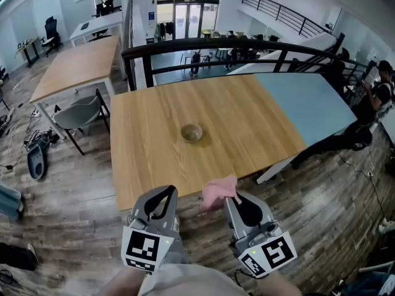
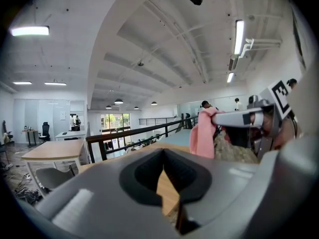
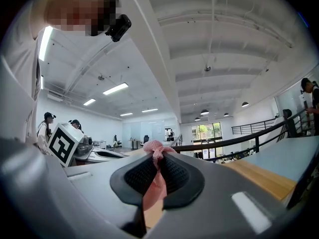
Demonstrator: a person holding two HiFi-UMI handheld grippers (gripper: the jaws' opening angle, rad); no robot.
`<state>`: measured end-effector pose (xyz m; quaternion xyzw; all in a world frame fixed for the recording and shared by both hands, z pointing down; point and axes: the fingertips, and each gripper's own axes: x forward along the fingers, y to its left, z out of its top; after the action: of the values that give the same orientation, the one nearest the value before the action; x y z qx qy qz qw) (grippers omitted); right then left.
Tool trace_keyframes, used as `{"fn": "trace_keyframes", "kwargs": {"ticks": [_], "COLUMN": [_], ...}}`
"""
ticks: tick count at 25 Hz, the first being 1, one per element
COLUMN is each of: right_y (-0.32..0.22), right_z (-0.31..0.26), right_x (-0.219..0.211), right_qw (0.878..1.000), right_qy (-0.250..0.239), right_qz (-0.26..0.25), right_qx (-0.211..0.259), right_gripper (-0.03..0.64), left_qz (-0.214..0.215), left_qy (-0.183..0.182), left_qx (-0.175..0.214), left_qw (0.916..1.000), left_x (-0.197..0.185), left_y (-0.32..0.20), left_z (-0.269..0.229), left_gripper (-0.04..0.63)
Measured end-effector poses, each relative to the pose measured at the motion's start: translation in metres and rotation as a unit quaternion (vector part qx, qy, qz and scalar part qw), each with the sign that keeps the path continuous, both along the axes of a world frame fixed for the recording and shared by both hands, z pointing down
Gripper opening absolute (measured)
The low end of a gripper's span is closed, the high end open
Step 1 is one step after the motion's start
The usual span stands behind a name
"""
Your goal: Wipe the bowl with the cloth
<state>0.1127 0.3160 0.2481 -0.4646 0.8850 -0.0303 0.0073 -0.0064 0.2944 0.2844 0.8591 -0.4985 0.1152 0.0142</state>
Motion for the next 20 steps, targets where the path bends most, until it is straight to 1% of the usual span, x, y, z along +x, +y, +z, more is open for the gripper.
{"fn": "trace_keyframes", "kwargs": {"ticks": [10, 16, 20], "right_y": [-0.132, -0.191, -0.224], "right_z": [-0.004, -0.012, -0.015], "right_x": [-0.036, -0.059, -0.068], "right_qw": [1.0, 0.999, 0.999], "right_qy": [0.004, 0.006, 0.006], "right_qz": [0.022, 0.037, 0.044], "right_qx": [-0.009, -0.007, -0.004], "right_gripper": [0.023, 0.023, 0.023], "left_qz": [0.019, 0.04, 0.046], "left_qy": [-0.004, 0.001, 0.005], "left_qx": [0.002, 0.002, 0.001], "left_qw": [0.9998, 0.9992, 0.9989], "left_x": [-0.038, -0.057, -0.065], "left_y": [-0.137, -0.197, -0.233], "left_z": [-0.007, -0.015, -0.016], "left_gripper": [0.002, 0.002, 0.002]}}
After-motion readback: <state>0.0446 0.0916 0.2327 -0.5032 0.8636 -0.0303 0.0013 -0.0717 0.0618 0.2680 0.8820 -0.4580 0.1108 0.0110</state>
